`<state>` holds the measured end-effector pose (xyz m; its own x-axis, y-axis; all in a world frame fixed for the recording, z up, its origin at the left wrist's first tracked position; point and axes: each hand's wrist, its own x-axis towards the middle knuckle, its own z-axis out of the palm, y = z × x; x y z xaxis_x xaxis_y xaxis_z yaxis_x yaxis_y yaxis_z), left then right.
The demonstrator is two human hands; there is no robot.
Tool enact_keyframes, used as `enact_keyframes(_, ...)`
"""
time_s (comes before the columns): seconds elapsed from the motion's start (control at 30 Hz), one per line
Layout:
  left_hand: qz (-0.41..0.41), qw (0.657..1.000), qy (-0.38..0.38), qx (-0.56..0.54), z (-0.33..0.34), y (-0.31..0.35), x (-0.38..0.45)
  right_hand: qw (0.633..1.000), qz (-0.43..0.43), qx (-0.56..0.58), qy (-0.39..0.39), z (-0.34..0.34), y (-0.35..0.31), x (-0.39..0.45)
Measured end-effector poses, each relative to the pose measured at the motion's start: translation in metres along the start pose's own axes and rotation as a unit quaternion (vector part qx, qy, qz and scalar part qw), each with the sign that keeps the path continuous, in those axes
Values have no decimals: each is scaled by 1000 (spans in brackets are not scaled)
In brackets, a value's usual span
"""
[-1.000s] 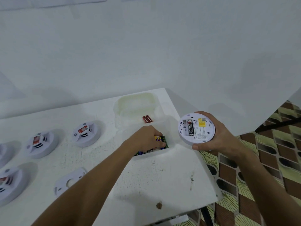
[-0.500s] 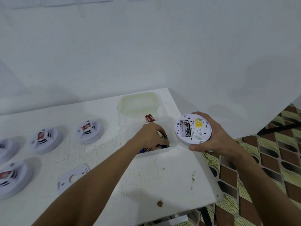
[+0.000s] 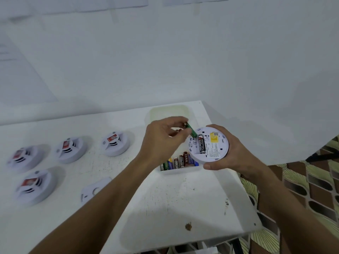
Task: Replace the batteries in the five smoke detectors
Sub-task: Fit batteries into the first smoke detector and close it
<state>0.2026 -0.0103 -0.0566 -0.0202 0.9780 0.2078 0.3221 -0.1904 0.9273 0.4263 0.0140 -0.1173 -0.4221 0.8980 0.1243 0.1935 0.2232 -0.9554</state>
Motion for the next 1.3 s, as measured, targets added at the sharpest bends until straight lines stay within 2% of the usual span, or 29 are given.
enact_keyframes(0.17, 70, 986, 13, 152, -17, -7, -22, 999, -18, 11, -41, 22, -11, 18)
enact_keyframes(0.27, 145, 959, 7, 241, -30, -17, -31, 998, -31, 3, -60, 36, -18, 29)
enact_keyframes(0.37, 154, 954, 12, 257, -46, -27, -39, 996, -38, -1, -81, 50, -24, 41)
enact_keyframes(0.53, 82, 982, -9, 171, -72, -31, -48, 993, -52, -5, -106, 76, -30, 55)
enact_keyframes(0.67, -4, 987, 30, 159, -89, -31, -56, 989, -58, -8, -138, 95, -37, 65)
enact_keyframes(0.8, -129, 985, -25, 108, -109, -32, -63, 985, -50, 17, -166, 113, -40, 70)
enact_keyframes(1.1, -172, 984, 27, -21, -137, -38, -86, 972, -62, 22, -226, 148, -48, 73)
enact_keyframes(1.3, -198, 978, 63, 19, -142, -47, -95, 967, -55, 28, -247, 162, -45, 73)
